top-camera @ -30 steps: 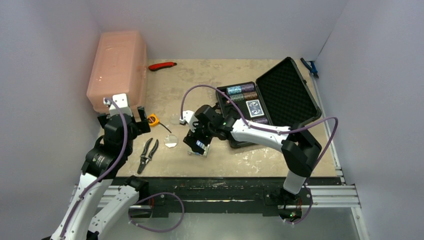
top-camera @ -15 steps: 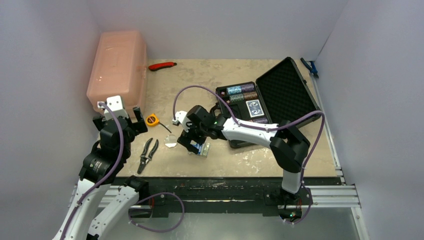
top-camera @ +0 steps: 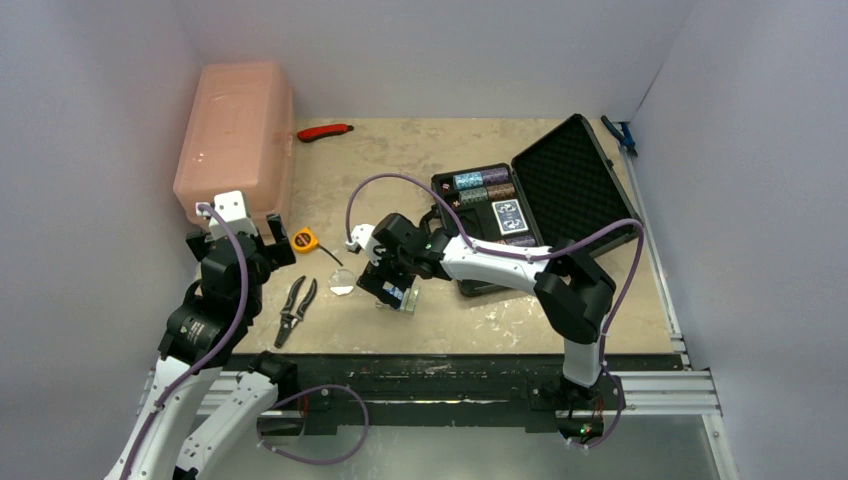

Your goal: Pack up texas hold em set

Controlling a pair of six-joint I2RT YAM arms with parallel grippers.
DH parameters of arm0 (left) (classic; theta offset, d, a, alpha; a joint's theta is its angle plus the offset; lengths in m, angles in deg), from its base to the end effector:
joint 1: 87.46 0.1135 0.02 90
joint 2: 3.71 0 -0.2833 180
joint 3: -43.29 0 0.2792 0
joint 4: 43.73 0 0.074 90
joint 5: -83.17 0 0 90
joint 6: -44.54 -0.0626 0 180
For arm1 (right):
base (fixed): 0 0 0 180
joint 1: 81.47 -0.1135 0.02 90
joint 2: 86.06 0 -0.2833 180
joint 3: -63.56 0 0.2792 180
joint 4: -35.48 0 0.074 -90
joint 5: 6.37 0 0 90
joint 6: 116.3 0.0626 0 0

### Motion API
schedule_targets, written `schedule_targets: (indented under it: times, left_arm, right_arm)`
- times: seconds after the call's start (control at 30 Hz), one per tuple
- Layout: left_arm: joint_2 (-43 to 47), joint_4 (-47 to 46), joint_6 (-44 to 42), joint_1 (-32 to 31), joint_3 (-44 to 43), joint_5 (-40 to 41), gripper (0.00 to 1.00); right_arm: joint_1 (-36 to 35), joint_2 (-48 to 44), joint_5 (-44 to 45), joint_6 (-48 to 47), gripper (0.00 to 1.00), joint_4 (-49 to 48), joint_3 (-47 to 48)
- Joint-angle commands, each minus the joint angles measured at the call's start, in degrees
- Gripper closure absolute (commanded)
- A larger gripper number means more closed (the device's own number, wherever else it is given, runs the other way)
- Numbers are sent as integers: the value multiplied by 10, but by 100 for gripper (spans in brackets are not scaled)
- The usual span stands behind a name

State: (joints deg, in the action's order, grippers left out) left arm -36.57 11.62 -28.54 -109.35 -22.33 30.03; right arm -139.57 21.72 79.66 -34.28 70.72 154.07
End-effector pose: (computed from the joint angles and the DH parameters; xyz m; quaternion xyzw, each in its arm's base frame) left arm 0.1359 -0.0141 0.3706 -0.1411 0.7961 0.0732 0.5839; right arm 0.2374 0.3896 0.1921 -0.5253 0.7873 0.1657 0.2770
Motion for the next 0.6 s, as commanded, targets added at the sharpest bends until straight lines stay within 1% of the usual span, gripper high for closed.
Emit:
schedule_targets:
  times: [0.0,0.17,0.4,0.57]
  left_arm:
    - [-3,-19,-6,-2,2,1,0]
    - [-4,-18,-6,-2,2,2,0]
    - [-5,-17,-6,-2,1,-1,0]
    - [-5,-16,-6,-2,1,-2,0]
  right_arm:
    - [-3,14,0,-5,2,11,29]
    - [-3,25,-36,-15,1,35,29]
    - [-3,48,-29,-25,1,65,38]
    - [-3,52,-27,-22,2,65,42]
